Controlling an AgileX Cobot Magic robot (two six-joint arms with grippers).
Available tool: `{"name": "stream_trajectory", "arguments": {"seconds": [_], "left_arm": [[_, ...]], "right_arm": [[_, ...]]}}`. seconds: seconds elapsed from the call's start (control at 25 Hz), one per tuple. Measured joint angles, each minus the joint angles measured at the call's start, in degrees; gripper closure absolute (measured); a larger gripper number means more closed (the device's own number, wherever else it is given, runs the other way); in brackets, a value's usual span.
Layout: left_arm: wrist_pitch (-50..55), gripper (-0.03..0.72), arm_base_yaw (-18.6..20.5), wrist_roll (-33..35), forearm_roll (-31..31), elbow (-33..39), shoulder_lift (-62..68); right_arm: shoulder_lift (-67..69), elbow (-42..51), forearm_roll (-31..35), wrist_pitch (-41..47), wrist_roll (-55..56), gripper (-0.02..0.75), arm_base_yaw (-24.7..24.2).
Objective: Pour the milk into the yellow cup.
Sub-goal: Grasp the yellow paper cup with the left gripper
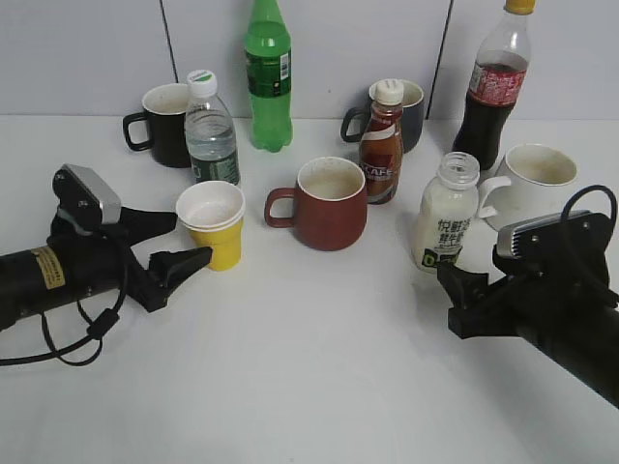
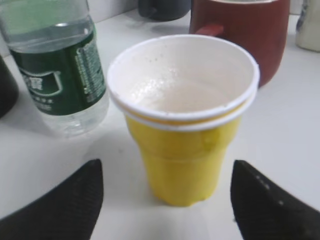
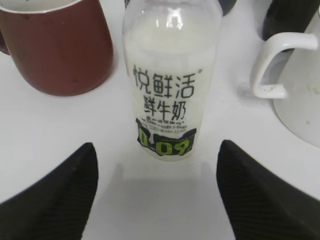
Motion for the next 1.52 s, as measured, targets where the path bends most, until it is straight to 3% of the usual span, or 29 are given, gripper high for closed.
{"name": "stream_trajectory", "arguments": {"seconds": [0.4,1.04,1.32,1.52], "left_arm": [[-1.8,0.073,-0.1,-7.1,7.0,-8.8,6.1],[-3.5,0.083,-5.2,-8.0,5.1,-15.1,11.5],[-3.5,0.184,-5.3,-8.1,2.2,-15.3,11.5],[-3.5,0.258,-5.3,-8.1,2.2,-15.3,11.5]], "right_arm": [[0.0,0.0,0.9,0.0,0.0,0.179,0.0],[0.1,-4.5,2.0,-0.1,0.0,0.178,0.0],[1.8,-5.7,1.7,-0.1,0.0,0.177,0.0],[6.6,-8.5,0.8,-0.1,0.0,0.125,0.0]]}}
